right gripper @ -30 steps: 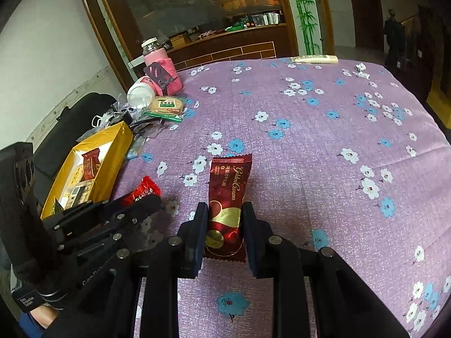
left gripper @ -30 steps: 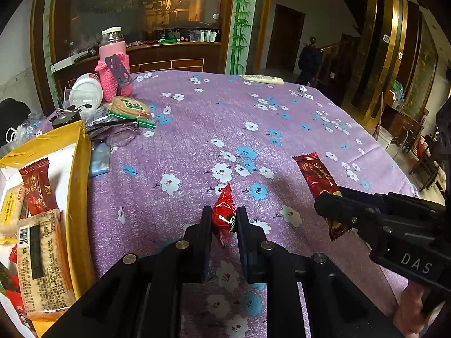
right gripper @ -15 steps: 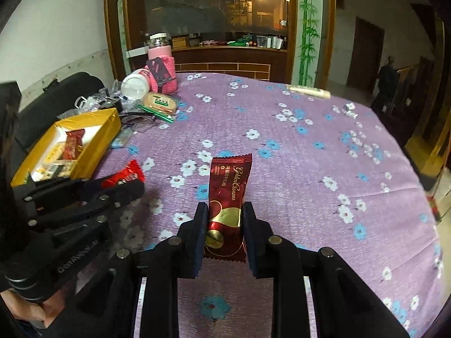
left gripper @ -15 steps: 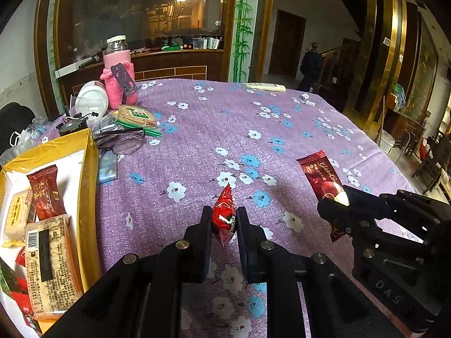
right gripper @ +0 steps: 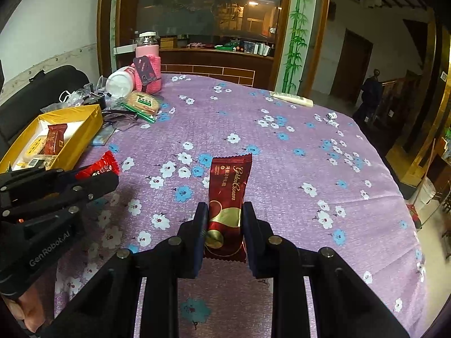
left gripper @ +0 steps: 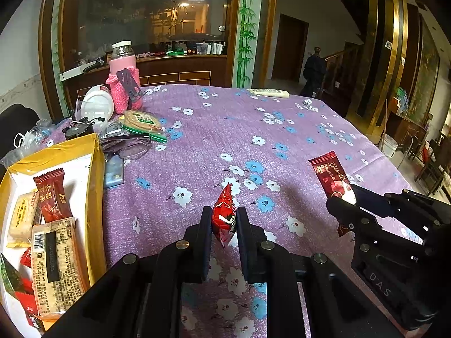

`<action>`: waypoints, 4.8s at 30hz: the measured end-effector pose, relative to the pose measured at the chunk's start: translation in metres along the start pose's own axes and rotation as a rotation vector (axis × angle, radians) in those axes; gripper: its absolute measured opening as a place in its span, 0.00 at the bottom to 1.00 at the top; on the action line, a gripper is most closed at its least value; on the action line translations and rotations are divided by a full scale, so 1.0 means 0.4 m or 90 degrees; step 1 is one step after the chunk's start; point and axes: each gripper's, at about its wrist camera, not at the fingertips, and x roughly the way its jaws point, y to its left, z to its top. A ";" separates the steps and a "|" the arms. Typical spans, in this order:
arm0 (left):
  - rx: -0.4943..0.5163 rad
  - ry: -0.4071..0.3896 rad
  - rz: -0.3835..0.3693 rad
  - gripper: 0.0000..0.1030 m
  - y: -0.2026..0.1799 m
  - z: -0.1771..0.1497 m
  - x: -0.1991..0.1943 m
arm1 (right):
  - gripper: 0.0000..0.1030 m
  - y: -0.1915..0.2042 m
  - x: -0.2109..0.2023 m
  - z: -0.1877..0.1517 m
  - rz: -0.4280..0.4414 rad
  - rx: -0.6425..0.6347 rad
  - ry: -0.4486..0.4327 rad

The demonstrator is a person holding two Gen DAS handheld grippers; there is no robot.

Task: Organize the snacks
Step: 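Lift the chocolate bar and red candy and carry them toward the white box, then open the right tool and the left tool to drop both items into the box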

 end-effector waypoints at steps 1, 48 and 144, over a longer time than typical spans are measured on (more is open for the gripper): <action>0.000 0.000 0.000 0.15 0.000 0.000 0.000 | 0.23 0.000 -0.001 0.000 -0.002 -0.001 -0.001; 0.037 -0.093 0.084 0.16 -0.013 0.012 -0.069 | 0.23 0.009 -0.020 0.003 0.037 0.000 -0.020; -0.229 -0.106 0.225 0.55 0.485 -0.206 -0.283 | 0.47 0.560 -0.143 -0.054 0.345 -0.173 0.015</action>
